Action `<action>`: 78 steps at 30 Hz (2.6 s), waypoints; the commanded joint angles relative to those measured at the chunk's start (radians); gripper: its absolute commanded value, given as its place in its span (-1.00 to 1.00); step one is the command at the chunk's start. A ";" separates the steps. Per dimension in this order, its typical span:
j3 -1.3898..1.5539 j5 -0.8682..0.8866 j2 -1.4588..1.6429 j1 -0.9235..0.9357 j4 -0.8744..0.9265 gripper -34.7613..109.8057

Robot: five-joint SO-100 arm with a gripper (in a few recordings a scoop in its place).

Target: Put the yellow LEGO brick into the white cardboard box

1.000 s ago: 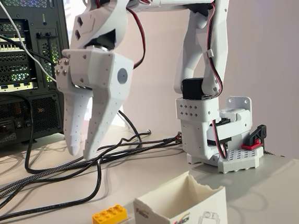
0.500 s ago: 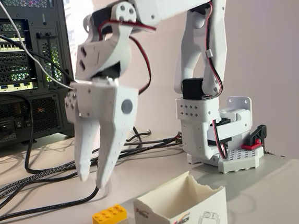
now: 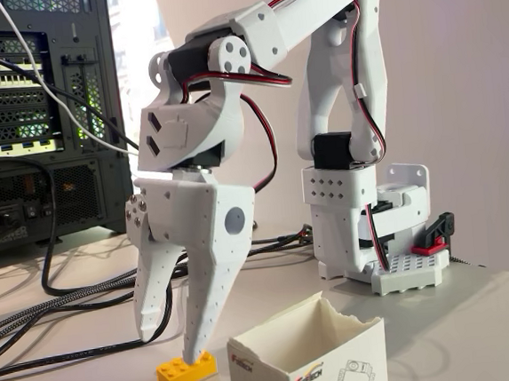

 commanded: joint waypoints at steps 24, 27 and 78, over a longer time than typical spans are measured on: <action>0.012 0.031 -0.058 -0.052 -0.029 -0.57; 0.002 0.018 -0.051 -0.044 -0.006 -0.58; -0.537 -0.233 0.101 -0.419 0.505 -0.41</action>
